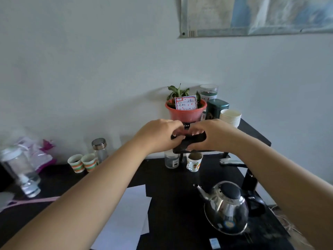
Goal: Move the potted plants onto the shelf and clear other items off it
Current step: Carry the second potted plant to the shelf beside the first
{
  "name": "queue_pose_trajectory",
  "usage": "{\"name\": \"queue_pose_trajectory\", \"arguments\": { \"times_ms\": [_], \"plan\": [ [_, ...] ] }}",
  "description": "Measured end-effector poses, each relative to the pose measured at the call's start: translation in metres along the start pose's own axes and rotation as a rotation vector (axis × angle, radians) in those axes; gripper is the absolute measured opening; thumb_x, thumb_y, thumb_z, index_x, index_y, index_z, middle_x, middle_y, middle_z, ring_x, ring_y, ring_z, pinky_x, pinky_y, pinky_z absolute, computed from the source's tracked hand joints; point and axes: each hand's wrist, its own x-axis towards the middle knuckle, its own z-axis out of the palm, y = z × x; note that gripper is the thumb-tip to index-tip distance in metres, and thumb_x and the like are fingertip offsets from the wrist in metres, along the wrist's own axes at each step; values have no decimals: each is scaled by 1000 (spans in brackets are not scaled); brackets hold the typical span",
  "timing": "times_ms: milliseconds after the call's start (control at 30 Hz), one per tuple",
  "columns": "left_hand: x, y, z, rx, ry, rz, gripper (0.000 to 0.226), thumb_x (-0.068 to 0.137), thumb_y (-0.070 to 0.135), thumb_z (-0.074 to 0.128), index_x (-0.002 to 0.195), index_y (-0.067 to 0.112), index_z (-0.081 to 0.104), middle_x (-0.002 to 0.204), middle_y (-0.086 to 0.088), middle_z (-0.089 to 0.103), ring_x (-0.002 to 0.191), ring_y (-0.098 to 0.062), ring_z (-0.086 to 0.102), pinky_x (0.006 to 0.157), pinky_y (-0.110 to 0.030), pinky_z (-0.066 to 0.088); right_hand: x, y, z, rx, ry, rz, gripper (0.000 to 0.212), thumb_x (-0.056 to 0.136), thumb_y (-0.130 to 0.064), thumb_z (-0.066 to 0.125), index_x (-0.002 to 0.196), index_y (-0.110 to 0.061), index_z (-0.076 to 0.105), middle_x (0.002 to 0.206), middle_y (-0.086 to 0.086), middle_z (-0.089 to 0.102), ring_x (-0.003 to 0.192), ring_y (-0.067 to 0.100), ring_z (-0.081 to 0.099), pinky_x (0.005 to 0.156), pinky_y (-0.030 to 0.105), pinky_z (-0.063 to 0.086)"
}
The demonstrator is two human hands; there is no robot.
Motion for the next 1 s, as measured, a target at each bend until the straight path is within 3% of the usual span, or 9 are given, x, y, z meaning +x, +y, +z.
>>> {"name": "queue_pose_trajectory", "arguments": {
  "times_ms": [133,267,467,633,733,867,1000],
  "plan": [
    [-52,45,-6,19,-5,-83,31,88,38,52,113,19,56,111,-2,63,102,-22,57,86,-36,47,-54,-19,0,22,20,-40,52,74,-49,68,116,-21,58,117,-5,64,105,15,58,86,27,46],
    [-105,85,-10,3,-8,-187,32,87,39,53,113,20,57,113,-1,62,104,-22,57,85,-31,44,-104,-39,1,15,-8,-104,52,73,-53,67,114,-22,58,113,-6,63,94,12,55,76,25,41],
    [-189,124,-28,7,-69,-314,27,86,39,53,105,20,59,106,-1,64,99,-22,58,82,-33,47,-160,-80,1,18,-130,-162,60,71,-56,66,120,-22,54,115,-4,62,105,16,56,85,30,44],
    [-260,130,-51,23,-55,-430,29,87,40,52,107,20,58,102,0,63,94,-19,57,79,-32,47,-182,-135,8,55,-150,-261,58,71,-58,66,116,-24,54,112,-8,62,93,10,51,84,29,44],
    [-313,130,-71,36,-42,-538,27,87,40,52,105,21,59,92,6,55,91,-17,55,76,-31,45,-189,-185,18,54,-173,-376,56,72,-58,65,114,-22,55,112,-6,63,94,12,54,80,26,42],
    [-424,122,-107,88,-1,-737,24,84,39,55,101,22,61,96,2,61,92,-18,56,82,-35,47,-210,-292,34,116,-196,-605,56,72,-55,66,115,-20,56,112,-3,63,92,14,54,80,26,42],
    [-551,126,-142,173,23,-955,13,83,33,56,92,24,59,93,-1,60,93,-22,58,71,-29,40,-252,-412,53,170,-222,-825,55,71,-52,69,114,-20,57,111,-1,64,103,20,58,86,31,44]
  ]
}}
